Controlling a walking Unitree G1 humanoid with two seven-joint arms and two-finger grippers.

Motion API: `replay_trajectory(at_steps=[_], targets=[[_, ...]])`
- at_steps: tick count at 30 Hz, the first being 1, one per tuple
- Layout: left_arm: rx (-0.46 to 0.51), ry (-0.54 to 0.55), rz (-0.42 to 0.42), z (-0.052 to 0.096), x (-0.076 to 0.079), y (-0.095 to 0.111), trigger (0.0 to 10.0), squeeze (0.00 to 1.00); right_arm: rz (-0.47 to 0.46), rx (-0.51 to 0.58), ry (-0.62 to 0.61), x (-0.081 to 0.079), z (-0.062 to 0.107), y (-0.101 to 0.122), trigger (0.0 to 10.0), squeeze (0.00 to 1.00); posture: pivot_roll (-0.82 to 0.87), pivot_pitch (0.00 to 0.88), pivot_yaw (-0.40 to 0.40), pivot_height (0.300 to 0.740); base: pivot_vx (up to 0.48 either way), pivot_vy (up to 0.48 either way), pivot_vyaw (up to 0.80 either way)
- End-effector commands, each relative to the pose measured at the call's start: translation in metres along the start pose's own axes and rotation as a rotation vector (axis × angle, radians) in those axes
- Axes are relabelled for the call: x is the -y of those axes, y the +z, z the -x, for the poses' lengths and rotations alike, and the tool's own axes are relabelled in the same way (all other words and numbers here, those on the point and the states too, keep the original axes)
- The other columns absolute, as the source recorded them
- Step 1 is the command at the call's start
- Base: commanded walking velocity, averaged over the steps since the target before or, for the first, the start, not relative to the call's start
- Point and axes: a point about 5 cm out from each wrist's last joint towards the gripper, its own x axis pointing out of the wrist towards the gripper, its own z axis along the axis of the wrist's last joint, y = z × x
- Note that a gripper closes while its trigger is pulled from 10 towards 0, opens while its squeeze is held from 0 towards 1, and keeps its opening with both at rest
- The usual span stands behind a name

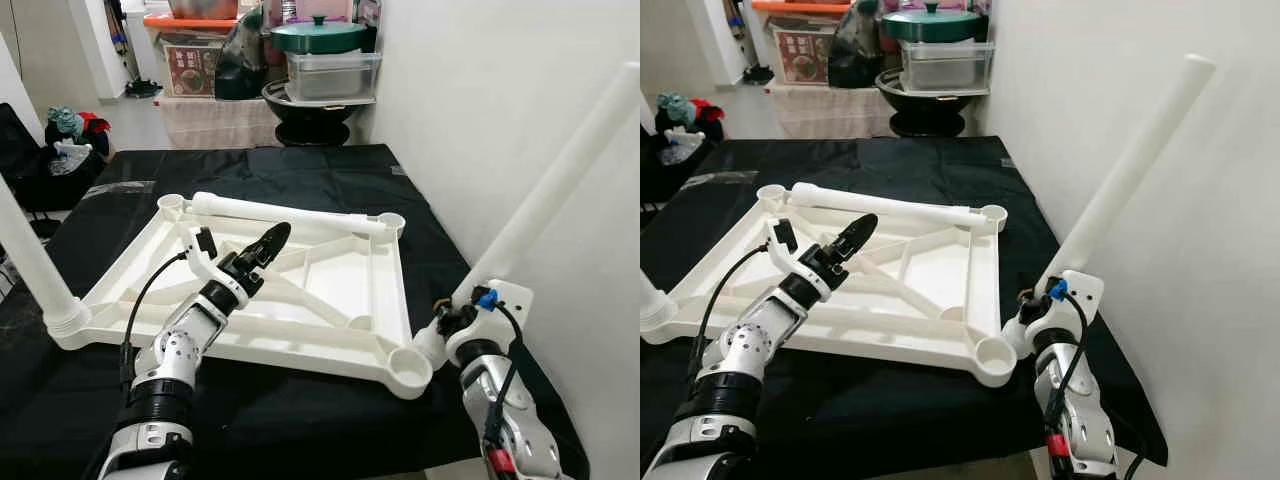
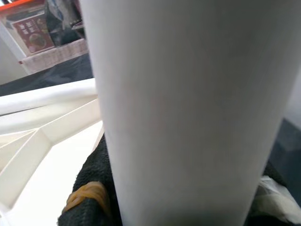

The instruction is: Building children table

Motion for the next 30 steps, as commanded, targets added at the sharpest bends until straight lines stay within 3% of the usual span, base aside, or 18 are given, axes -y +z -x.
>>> replay_trajectory(at_steps=[1, 10, 11, 19, 26, 29, 30], targets=[[-0.001, 0.015, -0.013, -0.002, -0.001, 0.002, 10.0, 0.0, -0.049, -0.092, 0.05, -0.014, 0.003, -0.016, 0.0, 0.0, -0.01, 0.0, -0.016, 0.74, 0.0, 0.0, 0.0], [0.002, 0.026, -0.02, -0.005, -0.001, 0.001, 10.0, 0.0, -0.065, -0.056, 0.153, -0.049, -0.019, 0.003, 0.0, 0.0, 0.0, 0.0, -0.029, 0.74, 0.0, 0.0, 0.0], [0.013, 0.034, -0.024, -0.004, -0.003, 0.003, 10.0, 0.0, -0.075, -0.07, 0.192, -0.065, -0.021, 0.003, 0.0, 0.0, 0.01, 0.0, -0.038, 0.74, 0.0, 0.0, 0.0], [0.032, 0.061, -0.03, 0.002, -0.008, 0.005, 10.0, 0.0, -0.07, -0.1, 0.276, -0.095, -0.023, -0.003, 0.0, 0.0, 0.03, 0.0, -0.06, 0.74, 0.0, 0.0, 0.0], [0.039, 0.073, -0.036, 0.004, -0.011, 0.006, 10.0, 0.0, -0.039, -0.099, 0.256, -0.087, -0.03, -0.002, 0.0, 0.0, 0.03, 0.0, -0.063, 0.74, 0.0, 0.0, 0.0], [0.04, 0.073, -0.039, 0.003, -0.011, 0.007, 10.0, 0.0, 0.003, -0.075, 0.226, -0.073, -0.033, 0.004, 0.0, 0.0, 0.03, 0.0, -0.056, 0.74, 0.0, 0.0, 0.0], [0.029, 0.058, -0.045, 0.002, -0.009, 0.006, 10.0, 0.0, 0.047, -0.043, 0.21, -0.062, -0.035, 0.014, 0.0, 0.0, 0.02, 0.0, -0.047, 0.74, 0.0, 0.0, 0.0]])
